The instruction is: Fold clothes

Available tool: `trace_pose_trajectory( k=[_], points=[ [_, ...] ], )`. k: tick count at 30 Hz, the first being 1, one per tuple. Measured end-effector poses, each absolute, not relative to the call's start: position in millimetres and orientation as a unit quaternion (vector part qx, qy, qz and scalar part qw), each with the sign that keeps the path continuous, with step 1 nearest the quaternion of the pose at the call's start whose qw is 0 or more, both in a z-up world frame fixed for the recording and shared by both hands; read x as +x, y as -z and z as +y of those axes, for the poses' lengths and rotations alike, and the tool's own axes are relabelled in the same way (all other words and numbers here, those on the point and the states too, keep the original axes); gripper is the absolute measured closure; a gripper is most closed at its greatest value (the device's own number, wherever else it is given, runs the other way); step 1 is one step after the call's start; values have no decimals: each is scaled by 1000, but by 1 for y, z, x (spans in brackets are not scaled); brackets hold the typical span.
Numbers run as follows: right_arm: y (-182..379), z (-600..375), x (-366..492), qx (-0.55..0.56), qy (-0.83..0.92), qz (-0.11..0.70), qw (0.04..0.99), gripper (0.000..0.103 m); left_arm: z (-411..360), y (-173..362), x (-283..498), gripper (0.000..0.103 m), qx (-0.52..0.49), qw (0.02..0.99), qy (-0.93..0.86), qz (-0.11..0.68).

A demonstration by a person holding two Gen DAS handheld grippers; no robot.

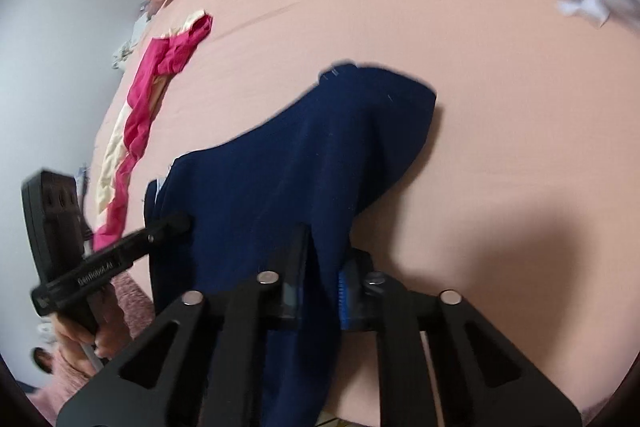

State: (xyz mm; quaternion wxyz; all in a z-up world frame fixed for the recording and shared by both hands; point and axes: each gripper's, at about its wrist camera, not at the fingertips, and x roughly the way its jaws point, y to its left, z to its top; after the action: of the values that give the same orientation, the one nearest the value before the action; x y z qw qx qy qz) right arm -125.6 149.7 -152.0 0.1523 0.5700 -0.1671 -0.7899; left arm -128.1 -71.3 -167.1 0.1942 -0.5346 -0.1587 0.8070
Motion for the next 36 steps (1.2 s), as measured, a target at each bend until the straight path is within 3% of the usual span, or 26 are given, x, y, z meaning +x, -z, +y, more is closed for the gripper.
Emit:
trace_pose_trajectory(
  k=[4,7,8,11,13,18,25,27,28,29,32,36],
  points=[
    [117,162,-106,539,821,-145,120,95,-51,152,-135,92,-521,222,-812,-140],
    [121,182,-102,557,817,-117,89,93,-49,162,-145,90,-543,204,-803,-136],
    [132,191,-103,575,807,-114,80,84,-51,168,-148,87,-554,192,-799,-135],
    [145,210,-104,597,790,-126,60,68,-75,171,-149,58,-555,146,-805,-150],
    [140,227,-100,582,797,-154,55,60,-86,158,-144,58,-526,140,-824,-160],
    [133,268,-111,546,815,-196,-15,58,-66,134,-144,58,-473,213,-845,-131],
    [155,269,-144,581,802,-114,-80,58,-32,167,-165,58,-528,179,-826,-81],
    [157,261,-147,581,805,-86,-78,56,-30,167,-161,63,-522,172,-832,-76],
    [157,257,-148,578,809,-79,-70,56,-25,166,-158,71,-519,168,-836,-59],
    [156,254,-150,574,813,-80,-55,56,-21,165,-155,88,-516,165,-840,-44],
    [150,244,-156,556,824,-114,10,58,-23,157,-144,97,-507,167,-844,-51],
    [133,230,-159,528,831,-149,95,58,-32,144,-130,97,-501,147,-851,-53]
  ],
)
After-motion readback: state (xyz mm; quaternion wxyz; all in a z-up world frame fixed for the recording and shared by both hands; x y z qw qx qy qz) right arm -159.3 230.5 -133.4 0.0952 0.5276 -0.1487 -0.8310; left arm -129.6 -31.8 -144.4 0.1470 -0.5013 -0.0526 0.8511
